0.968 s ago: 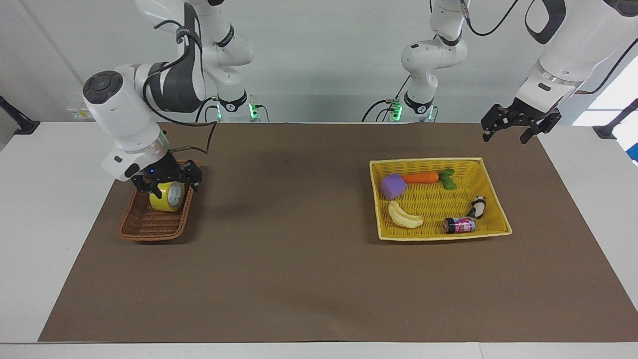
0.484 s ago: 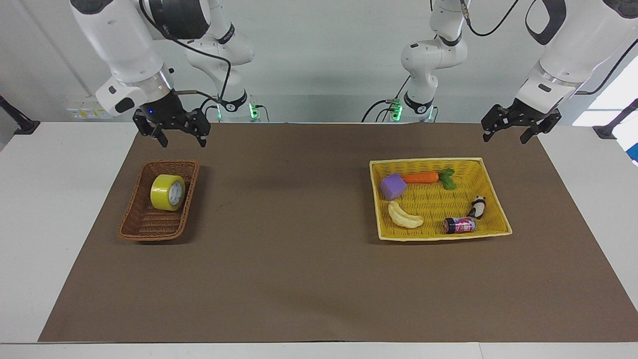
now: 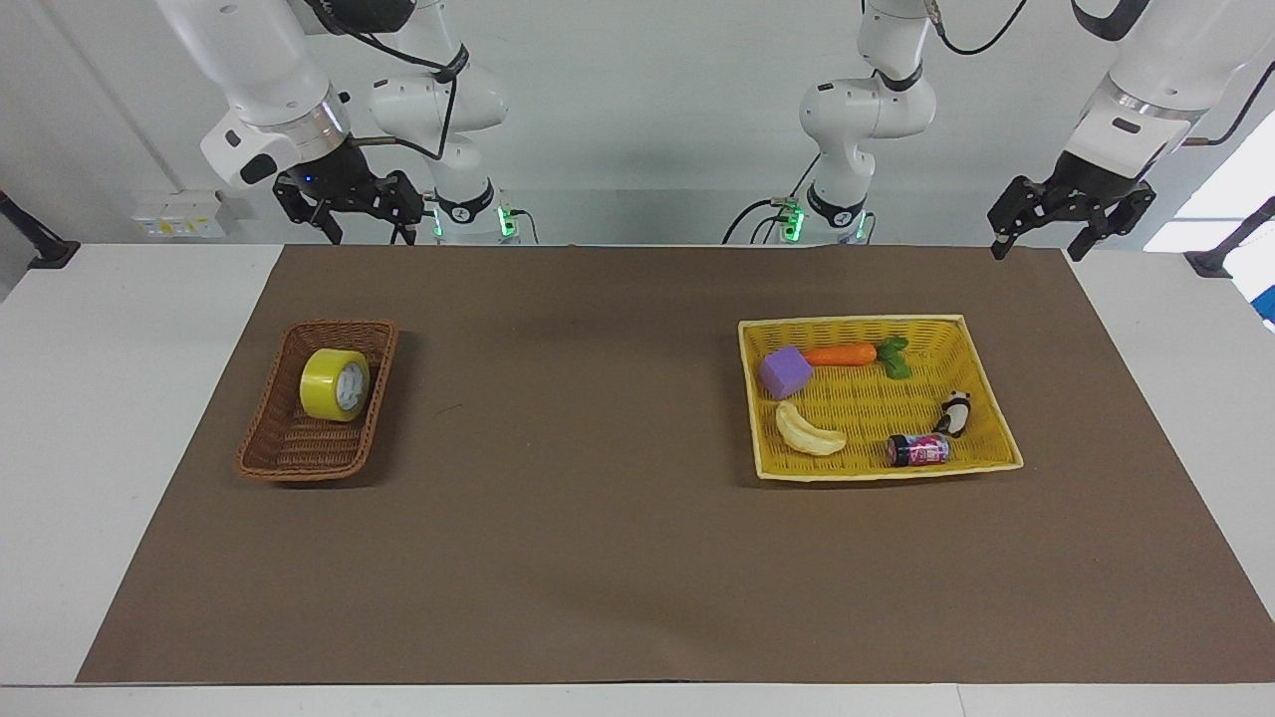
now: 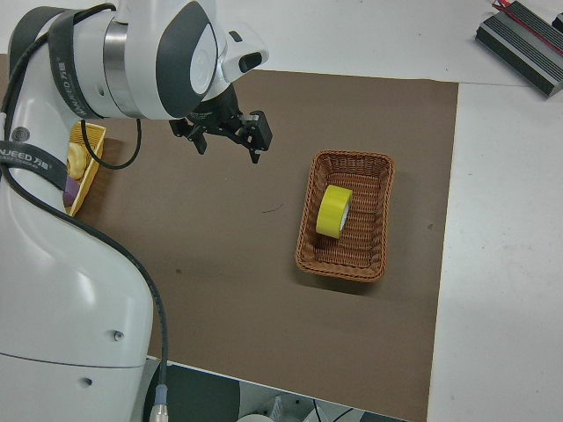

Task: Move tape to another basket

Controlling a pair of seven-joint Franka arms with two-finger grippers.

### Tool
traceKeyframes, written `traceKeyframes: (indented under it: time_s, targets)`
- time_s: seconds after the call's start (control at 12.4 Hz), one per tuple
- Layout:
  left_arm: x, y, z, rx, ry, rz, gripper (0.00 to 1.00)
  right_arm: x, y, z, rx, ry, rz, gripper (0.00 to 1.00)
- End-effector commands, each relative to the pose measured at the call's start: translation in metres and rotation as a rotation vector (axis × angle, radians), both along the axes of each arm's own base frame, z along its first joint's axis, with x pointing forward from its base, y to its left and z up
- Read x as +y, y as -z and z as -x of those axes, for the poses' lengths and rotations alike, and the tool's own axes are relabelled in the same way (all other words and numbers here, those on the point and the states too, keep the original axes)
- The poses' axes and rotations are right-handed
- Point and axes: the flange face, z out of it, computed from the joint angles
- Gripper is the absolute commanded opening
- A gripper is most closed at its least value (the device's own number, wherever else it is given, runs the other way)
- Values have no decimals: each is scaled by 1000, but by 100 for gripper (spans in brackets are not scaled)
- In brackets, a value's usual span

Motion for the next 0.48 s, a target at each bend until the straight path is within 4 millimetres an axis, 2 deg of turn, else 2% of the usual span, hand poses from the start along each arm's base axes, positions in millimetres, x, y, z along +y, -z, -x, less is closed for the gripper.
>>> traceKeyframes:
  time_s: [0.0,0.08,0.16,0.4]
  targets:
    - [3,-1,3,11,2,-9,100,-10,-17,-14,-111,-29,53,100]
    - [3,-1,3,11,2,-9,100,-17,-22,-24,-139,-22,70,100]
    - [3,0,5,26,-1,-8,100,-16,-25,-26,-155,-19,54,100]
    - [-2,7,10,73,13,16,100,-10,-26,-22,-141,-22,33,100]
